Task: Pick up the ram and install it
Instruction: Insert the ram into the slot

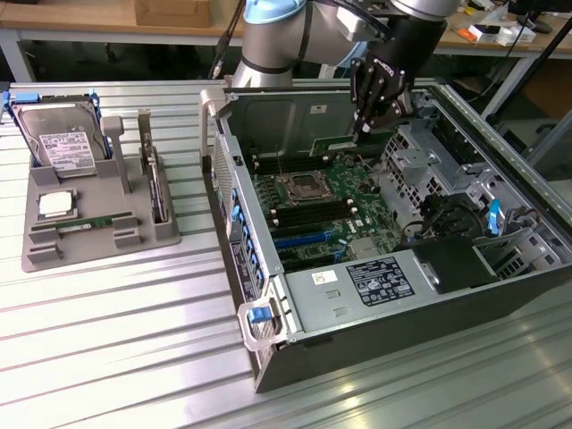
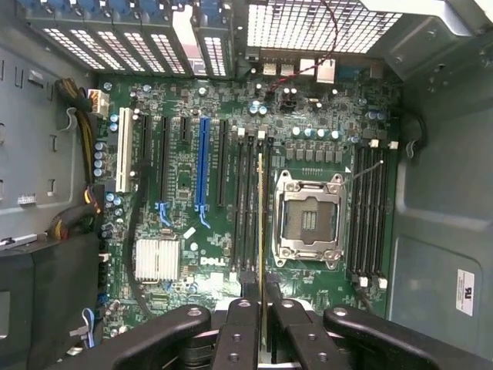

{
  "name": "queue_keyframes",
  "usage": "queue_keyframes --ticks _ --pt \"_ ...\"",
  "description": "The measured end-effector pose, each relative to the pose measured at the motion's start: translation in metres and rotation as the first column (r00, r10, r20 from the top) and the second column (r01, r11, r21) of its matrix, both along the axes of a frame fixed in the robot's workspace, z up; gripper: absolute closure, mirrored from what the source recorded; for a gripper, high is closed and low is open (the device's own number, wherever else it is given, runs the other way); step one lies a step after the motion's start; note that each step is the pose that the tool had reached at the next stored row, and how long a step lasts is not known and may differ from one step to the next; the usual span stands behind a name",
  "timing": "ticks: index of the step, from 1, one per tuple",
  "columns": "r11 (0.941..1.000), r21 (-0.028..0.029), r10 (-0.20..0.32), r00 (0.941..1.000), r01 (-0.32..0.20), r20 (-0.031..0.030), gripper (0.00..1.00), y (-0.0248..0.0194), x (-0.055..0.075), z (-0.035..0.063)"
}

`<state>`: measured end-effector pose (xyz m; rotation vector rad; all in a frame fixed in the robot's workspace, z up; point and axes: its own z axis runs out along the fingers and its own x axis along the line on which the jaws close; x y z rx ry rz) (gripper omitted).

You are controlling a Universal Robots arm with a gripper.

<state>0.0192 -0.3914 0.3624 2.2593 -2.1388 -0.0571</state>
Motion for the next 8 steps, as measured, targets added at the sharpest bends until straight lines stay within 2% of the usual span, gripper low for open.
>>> queue_keyframes --ticks 6,8 --pt "1.0000 -0.0039 -0.004 1.0000 0.004 0.0000 0.87 -0.0019 -0.007 -0.0186" --pt "0.9988 -0.0068 -0.049 0.9988 0.049 0.0001 0.87 -0.0019 -0.007 -0.0285"
